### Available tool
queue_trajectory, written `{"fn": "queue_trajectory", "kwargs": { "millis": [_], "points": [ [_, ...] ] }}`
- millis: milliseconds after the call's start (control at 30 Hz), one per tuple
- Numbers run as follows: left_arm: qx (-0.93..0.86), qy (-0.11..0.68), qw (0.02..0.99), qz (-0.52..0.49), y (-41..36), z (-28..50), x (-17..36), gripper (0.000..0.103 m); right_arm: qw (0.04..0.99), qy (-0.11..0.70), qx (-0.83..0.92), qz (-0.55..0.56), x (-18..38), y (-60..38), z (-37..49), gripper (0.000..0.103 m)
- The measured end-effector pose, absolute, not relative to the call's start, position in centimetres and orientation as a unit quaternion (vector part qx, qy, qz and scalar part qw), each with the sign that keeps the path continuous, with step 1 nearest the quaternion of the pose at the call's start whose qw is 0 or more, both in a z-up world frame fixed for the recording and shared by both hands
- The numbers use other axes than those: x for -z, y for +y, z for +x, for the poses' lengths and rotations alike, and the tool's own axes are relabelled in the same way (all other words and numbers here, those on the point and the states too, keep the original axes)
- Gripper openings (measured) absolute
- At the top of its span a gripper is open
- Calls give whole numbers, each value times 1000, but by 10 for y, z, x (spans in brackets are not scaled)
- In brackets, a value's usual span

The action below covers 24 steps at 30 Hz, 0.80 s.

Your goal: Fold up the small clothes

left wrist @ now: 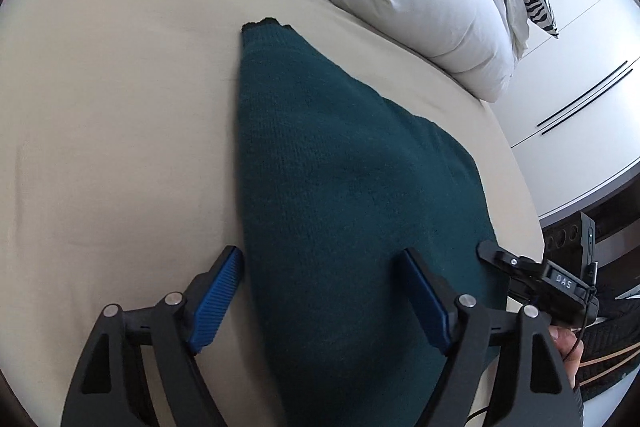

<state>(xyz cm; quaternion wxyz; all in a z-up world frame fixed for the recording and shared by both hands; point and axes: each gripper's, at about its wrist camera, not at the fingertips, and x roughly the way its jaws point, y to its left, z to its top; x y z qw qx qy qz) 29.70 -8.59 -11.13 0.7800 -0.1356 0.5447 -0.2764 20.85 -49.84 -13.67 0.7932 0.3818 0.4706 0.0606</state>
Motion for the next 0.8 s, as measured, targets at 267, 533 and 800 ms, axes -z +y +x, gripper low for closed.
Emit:
{"fn": "queue_trajectory", "kwargs": {
  "millis": [267, 533, 800],
  "points": [
    [271, 546, 788, -79, -99, 296, 99, 42, 824, 489, -16, 286, 123, -469, 214, 26],
    [276, 510, 814, -35, -71, 256, 51, 35, 876, 459, -2, 149, 46, -391, 186, 21],
    [269, 477, 836, -23, 23, 197, -7, 35, 888, 432, -75, 141, -6, -308, 140, 22]
  ]
}}
